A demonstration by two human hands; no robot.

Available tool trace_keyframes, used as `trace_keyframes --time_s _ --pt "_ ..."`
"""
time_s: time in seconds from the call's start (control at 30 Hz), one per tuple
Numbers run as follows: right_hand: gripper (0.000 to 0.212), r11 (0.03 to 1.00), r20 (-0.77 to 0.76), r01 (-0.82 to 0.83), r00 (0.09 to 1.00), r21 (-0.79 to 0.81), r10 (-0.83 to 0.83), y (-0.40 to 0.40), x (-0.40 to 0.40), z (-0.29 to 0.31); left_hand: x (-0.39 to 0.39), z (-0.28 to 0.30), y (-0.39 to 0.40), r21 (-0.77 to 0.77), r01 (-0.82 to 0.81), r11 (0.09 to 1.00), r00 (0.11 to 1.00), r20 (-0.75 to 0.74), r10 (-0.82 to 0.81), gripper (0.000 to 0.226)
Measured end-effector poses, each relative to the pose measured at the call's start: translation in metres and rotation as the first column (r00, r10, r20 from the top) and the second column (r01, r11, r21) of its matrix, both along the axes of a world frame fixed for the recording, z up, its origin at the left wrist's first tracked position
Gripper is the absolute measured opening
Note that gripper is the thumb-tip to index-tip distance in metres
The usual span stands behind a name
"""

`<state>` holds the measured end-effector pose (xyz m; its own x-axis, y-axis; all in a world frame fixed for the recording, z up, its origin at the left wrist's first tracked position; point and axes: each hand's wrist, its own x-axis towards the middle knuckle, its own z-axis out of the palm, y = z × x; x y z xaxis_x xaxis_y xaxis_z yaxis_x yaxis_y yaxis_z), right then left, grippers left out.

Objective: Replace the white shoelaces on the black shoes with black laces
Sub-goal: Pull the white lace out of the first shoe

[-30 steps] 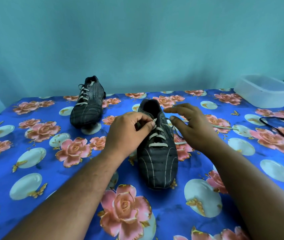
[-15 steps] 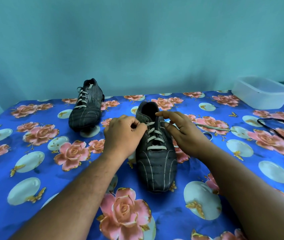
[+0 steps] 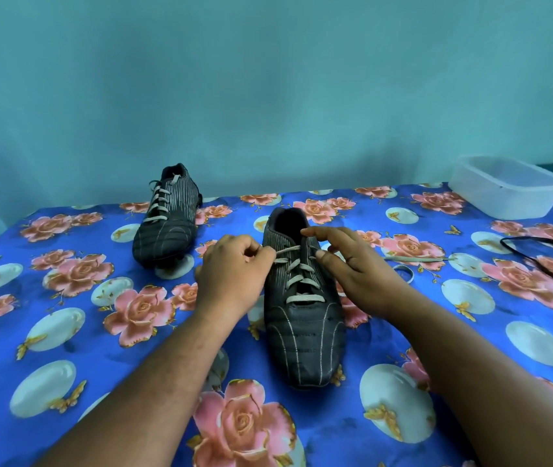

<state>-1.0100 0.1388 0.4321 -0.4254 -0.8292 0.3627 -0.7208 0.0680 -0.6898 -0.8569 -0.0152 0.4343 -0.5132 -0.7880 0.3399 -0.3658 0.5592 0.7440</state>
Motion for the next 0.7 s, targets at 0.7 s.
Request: trace_keyframes --time_s 0.7 --pt "0.034 1.000 0.063 -0.011 0.998 0.000 0.011 0.000 0.001 -0.001 0.011 0.003 -0.015 -0.173 -0.072 0.982 0.986 0.138 0.097 0.027"
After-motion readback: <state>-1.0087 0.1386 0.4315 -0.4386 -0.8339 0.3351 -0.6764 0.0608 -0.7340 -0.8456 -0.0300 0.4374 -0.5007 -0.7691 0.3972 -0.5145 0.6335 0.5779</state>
